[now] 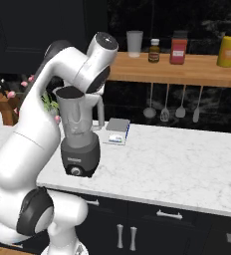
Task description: Close the lid blender by securely placing the lid on top.
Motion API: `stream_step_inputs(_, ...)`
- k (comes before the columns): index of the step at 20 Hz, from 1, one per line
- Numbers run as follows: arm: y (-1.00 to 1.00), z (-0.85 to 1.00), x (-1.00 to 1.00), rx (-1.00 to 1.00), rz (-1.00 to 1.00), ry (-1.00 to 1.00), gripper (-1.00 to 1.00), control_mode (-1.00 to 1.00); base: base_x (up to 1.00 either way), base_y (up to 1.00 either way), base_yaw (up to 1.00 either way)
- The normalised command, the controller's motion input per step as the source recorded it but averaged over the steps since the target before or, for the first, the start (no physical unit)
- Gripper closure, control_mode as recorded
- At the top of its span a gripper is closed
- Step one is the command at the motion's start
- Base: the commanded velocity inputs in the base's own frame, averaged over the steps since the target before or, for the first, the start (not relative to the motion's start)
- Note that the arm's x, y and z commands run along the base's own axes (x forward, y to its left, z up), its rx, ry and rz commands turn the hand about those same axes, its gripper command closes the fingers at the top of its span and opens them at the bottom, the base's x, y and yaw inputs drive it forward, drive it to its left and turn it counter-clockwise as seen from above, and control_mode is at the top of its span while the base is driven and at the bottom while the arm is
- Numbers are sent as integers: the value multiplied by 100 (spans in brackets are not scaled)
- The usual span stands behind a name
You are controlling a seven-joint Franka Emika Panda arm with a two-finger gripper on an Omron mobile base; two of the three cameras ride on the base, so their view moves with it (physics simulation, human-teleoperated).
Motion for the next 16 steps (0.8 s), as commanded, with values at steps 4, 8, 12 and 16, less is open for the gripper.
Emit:
stream_step_inputs(4,0,0,-93,0,-3,0,-100,-100,0,0,0)
stream_step_inputs(8,0,0,-73,0,-4,-5,-100,-100,0,0,0)
stream_step_inputs(12,0,-12,-67,0,-5,-1,-100,-100,0,0,0)
stream_step_inputs(16,-15,-32,-41,-1,-8,0,-100,-100,0,0,0)
